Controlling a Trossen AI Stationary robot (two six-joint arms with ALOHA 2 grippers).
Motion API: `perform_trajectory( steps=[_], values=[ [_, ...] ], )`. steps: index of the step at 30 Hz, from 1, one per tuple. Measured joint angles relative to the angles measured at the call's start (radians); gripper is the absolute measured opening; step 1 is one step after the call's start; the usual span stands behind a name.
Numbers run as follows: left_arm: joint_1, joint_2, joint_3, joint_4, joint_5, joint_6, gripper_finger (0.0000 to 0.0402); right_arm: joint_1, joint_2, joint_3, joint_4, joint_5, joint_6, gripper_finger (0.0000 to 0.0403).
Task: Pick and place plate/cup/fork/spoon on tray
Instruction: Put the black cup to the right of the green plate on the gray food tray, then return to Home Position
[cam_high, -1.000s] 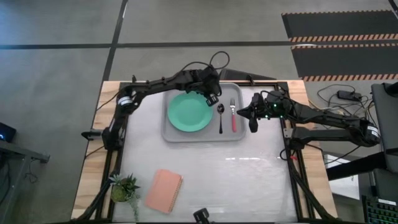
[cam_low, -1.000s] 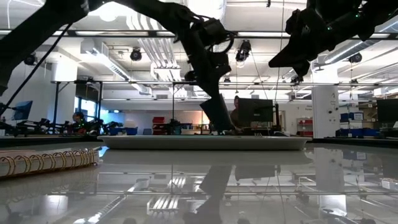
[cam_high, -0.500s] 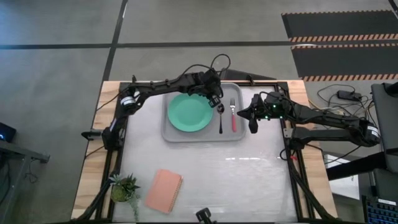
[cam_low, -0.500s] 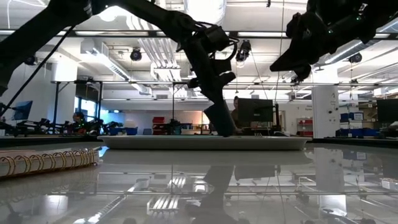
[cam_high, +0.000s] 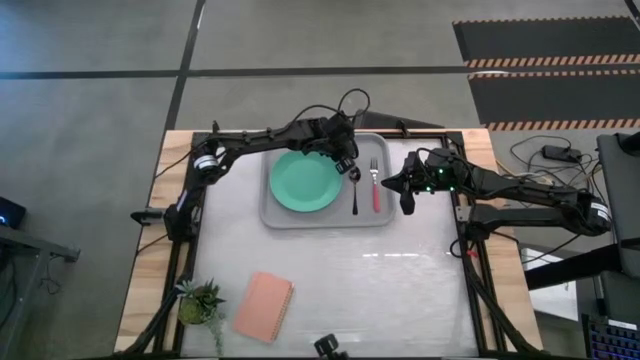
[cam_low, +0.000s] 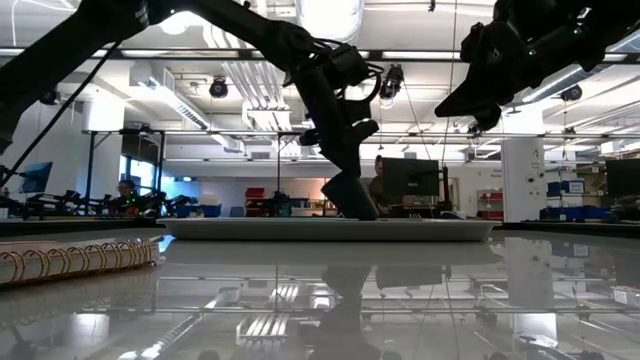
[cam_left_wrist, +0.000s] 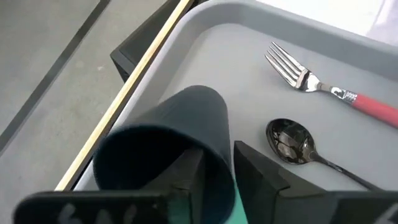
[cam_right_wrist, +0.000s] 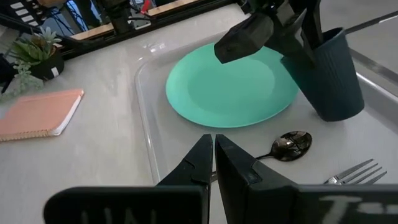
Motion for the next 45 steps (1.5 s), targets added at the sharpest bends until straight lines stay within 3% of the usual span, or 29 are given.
perform_trajectory(
  steps=[6,22,31,36,45],
  values=[
    [0.000,0.000,0.000,0.054,0.032,0.001,0.0096,0.000,0.000,0.000,0.000,0.000,0.000,0.0009],
    [0.035,-0.002,0.000,0.192,0.044,0.003,0.0099,0.000,0.000,-0.002,-0.008,0.000,0.003,0.0009],
    [-0.049,-0.121,-0.037,0.184,0.047,0.081,0.0097,0.000,-0.008,-0.072,-0.005,0.019,0.052,0.0009],
    [-0.139,-0.303,-0.218,0.255,0.040,0.129,0.0097,0.004,-0.007,-0.137,0.012,0.033,0.128,0.0009],
    [-0.375,-0.798,-0.843,0.642,0.048,0.116,0.0097,0.069,-0.007,-0.327,0.298,0.026,0.259,0.0009]
  ],
)
